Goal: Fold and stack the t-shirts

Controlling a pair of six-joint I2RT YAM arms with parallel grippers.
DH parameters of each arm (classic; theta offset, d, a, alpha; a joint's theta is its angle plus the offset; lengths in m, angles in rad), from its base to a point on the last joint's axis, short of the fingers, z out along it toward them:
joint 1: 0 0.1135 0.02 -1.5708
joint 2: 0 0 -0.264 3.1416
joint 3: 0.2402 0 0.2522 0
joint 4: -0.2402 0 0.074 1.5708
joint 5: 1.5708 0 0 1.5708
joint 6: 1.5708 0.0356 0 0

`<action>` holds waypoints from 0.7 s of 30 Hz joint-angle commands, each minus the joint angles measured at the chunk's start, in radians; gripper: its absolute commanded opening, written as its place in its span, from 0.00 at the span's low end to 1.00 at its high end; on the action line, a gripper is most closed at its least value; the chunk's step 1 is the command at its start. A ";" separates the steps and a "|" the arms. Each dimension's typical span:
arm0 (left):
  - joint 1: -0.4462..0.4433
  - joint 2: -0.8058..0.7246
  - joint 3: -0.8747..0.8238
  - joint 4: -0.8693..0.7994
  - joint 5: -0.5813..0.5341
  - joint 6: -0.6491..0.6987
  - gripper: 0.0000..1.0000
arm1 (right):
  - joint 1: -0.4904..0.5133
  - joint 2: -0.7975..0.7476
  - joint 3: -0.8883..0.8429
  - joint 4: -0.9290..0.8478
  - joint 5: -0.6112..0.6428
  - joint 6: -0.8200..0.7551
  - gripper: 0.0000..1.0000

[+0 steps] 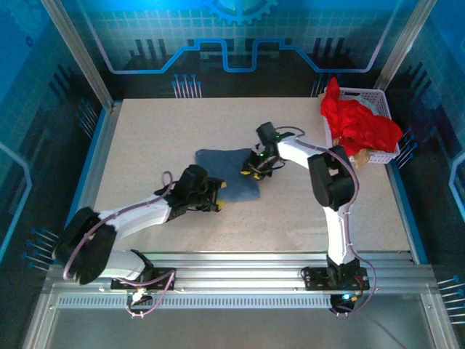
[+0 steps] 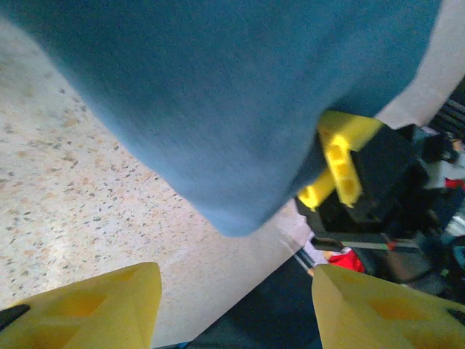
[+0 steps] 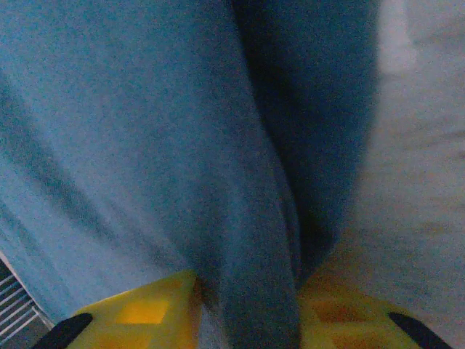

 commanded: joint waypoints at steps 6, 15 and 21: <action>0.097 -0.231 -0.077 -0.308 -0.138 0.054 0.64 | 0.164 0.212 0.304 -0.029 0.018 0.280 0.26; 0.175 -0.274 -0.226 -0.148 -0.176 0.008 0.64 | 0.196 0.288 0.549 -0.174 0.002 0.230 0.55; 0.201 -0.122 -0.196 0.037 -0.191 0.013 0.64 | 0.122 0.093 0.371 -0.194 0.037 0.139 0.65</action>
